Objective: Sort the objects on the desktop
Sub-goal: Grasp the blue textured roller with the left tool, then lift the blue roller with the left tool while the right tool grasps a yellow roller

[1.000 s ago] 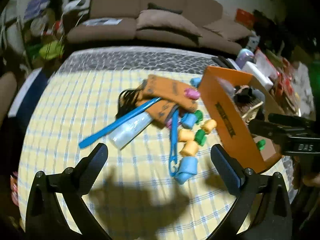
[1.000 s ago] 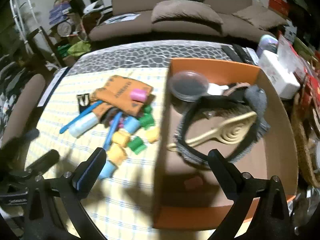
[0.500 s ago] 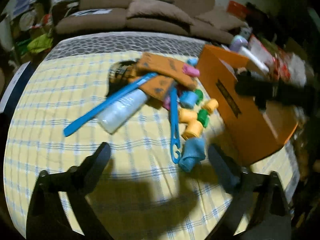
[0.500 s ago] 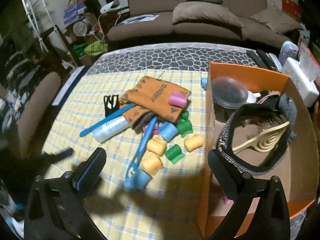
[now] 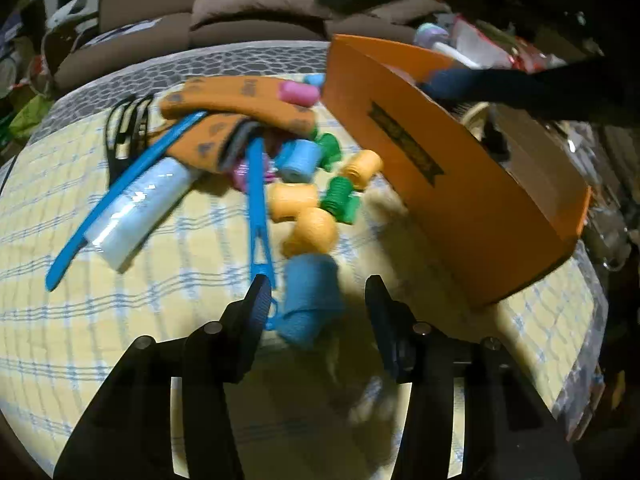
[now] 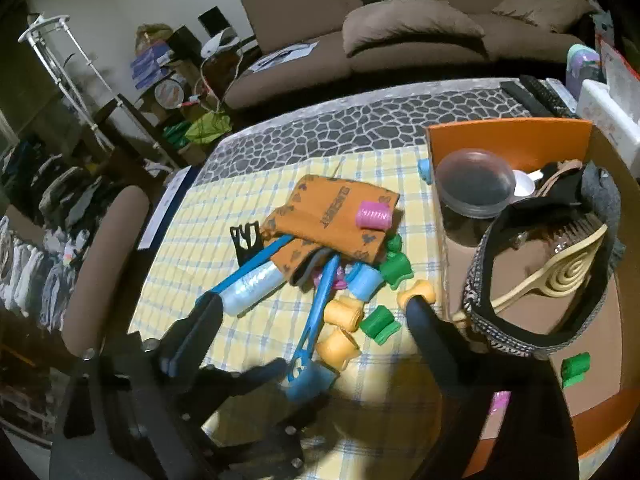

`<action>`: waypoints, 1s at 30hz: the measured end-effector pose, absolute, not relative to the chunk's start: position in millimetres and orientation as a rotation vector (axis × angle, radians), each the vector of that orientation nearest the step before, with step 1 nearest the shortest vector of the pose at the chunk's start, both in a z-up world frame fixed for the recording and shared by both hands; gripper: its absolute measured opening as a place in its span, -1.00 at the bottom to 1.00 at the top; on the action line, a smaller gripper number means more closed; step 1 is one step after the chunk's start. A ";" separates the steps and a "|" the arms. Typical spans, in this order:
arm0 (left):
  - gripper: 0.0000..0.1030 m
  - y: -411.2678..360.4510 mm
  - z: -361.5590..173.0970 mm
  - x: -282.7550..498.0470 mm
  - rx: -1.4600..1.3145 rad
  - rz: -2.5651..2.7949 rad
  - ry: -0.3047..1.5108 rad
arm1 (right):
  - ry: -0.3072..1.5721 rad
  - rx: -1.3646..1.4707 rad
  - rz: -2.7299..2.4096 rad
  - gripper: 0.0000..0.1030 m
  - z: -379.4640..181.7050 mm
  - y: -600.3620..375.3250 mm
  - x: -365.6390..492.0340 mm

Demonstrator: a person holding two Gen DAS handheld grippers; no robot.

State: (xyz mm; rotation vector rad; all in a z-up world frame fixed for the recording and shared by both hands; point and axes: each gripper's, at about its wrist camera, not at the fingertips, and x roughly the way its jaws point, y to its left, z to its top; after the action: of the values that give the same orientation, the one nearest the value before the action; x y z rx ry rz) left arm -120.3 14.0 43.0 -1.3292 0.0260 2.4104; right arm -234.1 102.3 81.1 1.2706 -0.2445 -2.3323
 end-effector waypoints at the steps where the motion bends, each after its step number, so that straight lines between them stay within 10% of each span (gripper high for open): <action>1: -0.12 16.2 41.0 -120.6 -1.333 2.410 0.038 | -0.245 1.278 -2.325 0.45 79.2 102.3 -235.0; 4: -0.38 13.9 29.4 -124.8 -1.385 2.403 0.016 | -0.237 1.298 -2.324 0.41 74.7 101.7 -235.7; 26: -0.39 -113.0 85.4 -134.2 -1.308 2.576 -0.426 | 0.153 1.354 -2.240 0.40 39.3 53.1 -225.0; 30: -0.39 -115.4 85.7 -133.0 -1.306 2.563 -0.426 | 0.280 1.405 -2.198 0.14 15.1 35.5 -222.4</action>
State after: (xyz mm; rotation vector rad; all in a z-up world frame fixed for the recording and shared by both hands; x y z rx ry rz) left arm -133.0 -115.4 85.7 -1.3060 -0.4259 2.5635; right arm -222.4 35.5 15.1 1.4053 0.2796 -2.1981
